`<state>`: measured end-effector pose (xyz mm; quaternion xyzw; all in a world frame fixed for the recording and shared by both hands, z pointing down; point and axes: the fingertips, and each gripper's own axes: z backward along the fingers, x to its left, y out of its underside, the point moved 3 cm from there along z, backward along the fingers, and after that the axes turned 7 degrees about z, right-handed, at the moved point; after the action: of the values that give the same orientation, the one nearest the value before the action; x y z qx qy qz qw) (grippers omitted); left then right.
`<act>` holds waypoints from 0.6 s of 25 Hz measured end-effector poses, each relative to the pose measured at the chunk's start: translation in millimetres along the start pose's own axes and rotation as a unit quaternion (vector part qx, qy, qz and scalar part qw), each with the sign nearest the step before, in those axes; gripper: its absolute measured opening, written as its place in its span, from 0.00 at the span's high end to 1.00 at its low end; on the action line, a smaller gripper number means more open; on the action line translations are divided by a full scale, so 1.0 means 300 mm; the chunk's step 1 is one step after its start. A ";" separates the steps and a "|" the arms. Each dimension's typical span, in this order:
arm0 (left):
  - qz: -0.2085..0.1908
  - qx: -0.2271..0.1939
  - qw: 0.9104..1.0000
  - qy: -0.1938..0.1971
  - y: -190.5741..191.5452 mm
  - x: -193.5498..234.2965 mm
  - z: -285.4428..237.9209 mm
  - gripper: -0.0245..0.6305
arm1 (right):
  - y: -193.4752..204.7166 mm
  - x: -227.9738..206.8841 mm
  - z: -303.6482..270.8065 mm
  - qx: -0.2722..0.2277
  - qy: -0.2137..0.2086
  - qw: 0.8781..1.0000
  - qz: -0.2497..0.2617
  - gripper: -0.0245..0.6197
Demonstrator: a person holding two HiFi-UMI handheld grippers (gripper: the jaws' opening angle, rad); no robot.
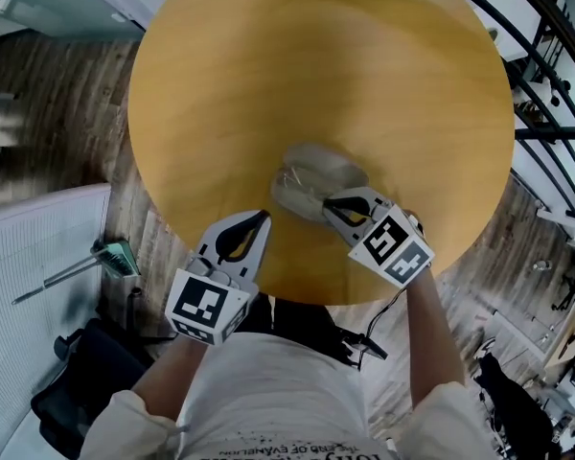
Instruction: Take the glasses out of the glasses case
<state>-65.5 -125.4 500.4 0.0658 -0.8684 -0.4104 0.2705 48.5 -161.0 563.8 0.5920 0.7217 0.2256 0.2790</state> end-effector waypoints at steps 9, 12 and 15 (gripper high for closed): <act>-0.026 -0.021 0.999 0.011 -0.056 -0.061 0.125 0.93 | -0.072 0.081 0.133 -0.055 0.038 0.997 -0.039 0.91; -0.030 -0.026 0.999 0.021 -0.062 -0.098 0.174 0.93 | -0.095 0.122 0.191 -0.066 0.053 0.996 -0.042 0.91; -0.042 -0.028 0.998 0.032 -0.064 -0.139 0.217 0.93 | -0.133 0.162 0.258 -0.080 0.073 0.993 -0.039 0.91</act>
<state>-66.5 -79.9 435.1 0.1077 -0.8439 -0.4434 0.2821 64.2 -121.6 473.7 0.5209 0.7424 0.3142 0.2808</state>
